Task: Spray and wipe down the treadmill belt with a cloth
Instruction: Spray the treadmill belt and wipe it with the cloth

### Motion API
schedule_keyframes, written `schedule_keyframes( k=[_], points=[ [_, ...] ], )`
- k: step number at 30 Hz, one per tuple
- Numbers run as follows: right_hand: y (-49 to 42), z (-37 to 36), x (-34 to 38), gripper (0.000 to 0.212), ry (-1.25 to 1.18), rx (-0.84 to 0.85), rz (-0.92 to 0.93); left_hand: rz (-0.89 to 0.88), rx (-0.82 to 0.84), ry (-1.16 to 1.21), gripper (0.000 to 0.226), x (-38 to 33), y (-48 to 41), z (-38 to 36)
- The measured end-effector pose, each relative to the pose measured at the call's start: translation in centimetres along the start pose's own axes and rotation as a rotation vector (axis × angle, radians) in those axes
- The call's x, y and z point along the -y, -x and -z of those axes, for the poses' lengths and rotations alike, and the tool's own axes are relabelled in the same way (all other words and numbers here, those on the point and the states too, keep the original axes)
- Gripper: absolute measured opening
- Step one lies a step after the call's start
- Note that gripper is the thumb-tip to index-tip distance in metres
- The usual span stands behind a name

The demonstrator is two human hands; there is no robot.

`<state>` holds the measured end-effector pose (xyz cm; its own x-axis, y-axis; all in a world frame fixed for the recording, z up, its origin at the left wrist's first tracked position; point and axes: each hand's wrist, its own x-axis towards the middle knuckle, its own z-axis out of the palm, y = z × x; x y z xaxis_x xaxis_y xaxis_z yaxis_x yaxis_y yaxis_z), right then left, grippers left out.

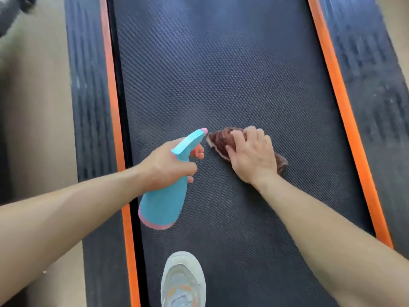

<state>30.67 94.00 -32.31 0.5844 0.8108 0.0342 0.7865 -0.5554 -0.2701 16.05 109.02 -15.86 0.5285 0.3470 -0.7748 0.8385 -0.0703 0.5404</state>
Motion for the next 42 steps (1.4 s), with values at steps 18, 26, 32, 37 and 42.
schedule_keyframes(
  k=[18,26,32,37,42],
  points=[
    [-5.3,-1.0,4.2,0.035,0.023,0.025,0.264,0.057,-0.095,0.109,0.058,8.1,2.8,3.6],
    [-1.6,-0.3,5.4,0.035,-0.006,0.051,0.133,0.057,-0.101,0.091,0.037,7.4,2.4,4.3],
    [4.1,0.0,4.1,0.035,-0.007,0.149,0.357,0.048,-0.098,0.097,0.039,6.7,1.8,4.8],
    [-6.1,-1.4,6.0,0.036,0.011,0.038,0.213,0.048,-0.106,0.121,0.048,7.5,1.4,4.9],
    [-11.2,-2.1,7.4,0.037,0.041,-0.008,0.044,0.077,-0.113,0.160,0.053,8.4,2.0,4.7]
  ],
)
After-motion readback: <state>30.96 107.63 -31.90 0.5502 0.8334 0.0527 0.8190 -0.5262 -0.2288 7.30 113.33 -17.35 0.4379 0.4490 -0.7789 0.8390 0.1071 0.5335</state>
